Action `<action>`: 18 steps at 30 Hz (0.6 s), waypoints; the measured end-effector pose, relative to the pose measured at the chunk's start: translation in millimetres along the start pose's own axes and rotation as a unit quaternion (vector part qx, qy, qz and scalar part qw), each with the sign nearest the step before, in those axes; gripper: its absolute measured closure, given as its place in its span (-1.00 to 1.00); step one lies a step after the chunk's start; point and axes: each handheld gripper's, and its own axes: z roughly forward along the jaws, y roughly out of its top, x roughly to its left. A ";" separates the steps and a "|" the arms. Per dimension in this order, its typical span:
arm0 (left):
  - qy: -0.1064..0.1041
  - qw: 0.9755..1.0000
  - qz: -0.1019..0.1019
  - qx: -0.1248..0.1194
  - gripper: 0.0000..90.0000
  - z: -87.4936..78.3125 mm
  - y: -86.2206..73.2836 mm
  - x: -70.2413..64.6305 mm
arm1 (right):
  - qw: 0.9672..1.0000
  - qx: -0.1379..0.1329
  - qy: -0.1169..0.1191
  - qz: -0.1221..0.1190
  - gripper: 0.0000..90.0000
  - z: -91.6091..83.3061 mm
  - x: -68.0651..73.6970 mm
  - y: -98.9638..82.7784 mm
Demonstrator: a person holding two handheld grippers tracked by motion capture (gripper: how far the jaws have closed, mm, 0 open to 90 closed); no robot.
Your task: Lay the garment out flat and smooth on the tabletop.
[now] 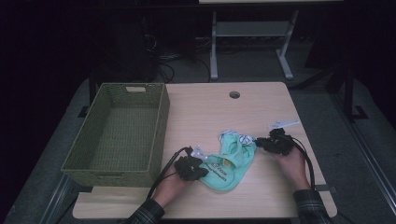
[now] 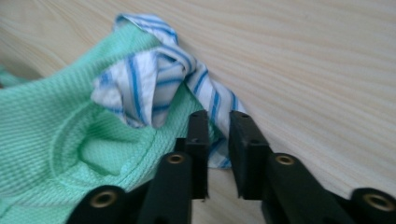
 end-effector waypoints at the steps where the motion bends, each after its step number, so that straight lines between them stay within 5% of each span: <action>1: 0.000 1.000 -0.002 -0.008 0.95 -2.1 1.3 0.5 | 1.000 -0.003 0.002 -0.001 0.69 -2.8 0.7 0.3; 8: 0.032 0.998 -0.002 -0.045 0.78 -18.0 13.1 6.6 | 1.000 -0.008 0.021 -0.014 0.89 -21.9 18.3 -3.5; 18: 0.059 0.997 -0.009 -0.046 0.40 -9.3 21.4 22.3 | 0.998 0.002 0.052 -0.042 0.99 -26.9 49.7 -18.2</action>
